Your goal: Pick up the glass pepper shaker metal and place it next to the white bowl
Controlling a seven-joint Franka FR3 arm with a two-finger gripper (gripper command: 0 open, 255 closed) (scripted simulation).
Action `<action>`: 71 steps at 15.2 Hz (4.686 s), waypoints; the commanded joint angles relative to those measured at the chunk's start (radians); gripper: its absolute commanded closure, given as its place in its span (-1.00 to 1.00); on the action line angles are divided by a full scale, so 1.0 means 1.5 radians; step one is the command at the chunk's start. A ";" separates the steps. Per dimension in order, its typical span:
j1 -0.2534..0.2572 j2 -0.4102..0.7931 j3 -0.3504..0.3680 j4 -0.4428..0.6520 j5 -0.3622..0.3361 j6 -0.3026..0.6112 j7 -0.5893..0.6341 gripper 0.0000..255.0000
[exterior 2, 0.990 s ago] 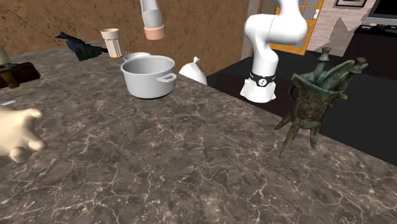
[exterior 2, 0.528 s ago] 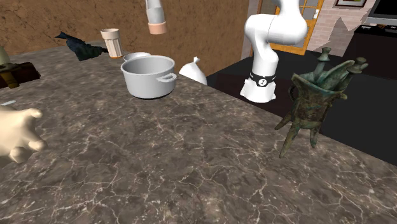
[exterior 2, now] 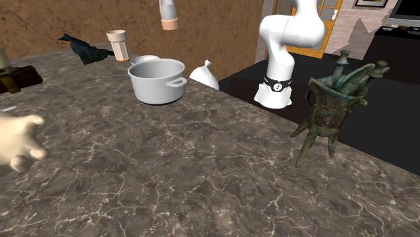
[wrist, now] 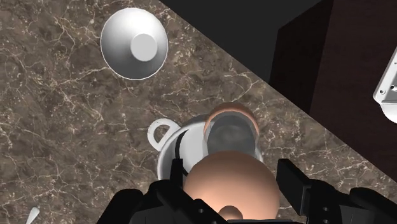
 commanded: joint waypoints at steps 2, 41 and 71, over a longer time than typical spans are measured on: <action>-0.007 -0.010 -0.011 -0.020 -0.008 0.015 -0.012 1.00; -0.019 0.007 -0.104 -0.347 -0.058 0.363 0.018 1.00; -0.033 -0.021 -0.080 -0.345 -0.069 0.332 0.029 -1.00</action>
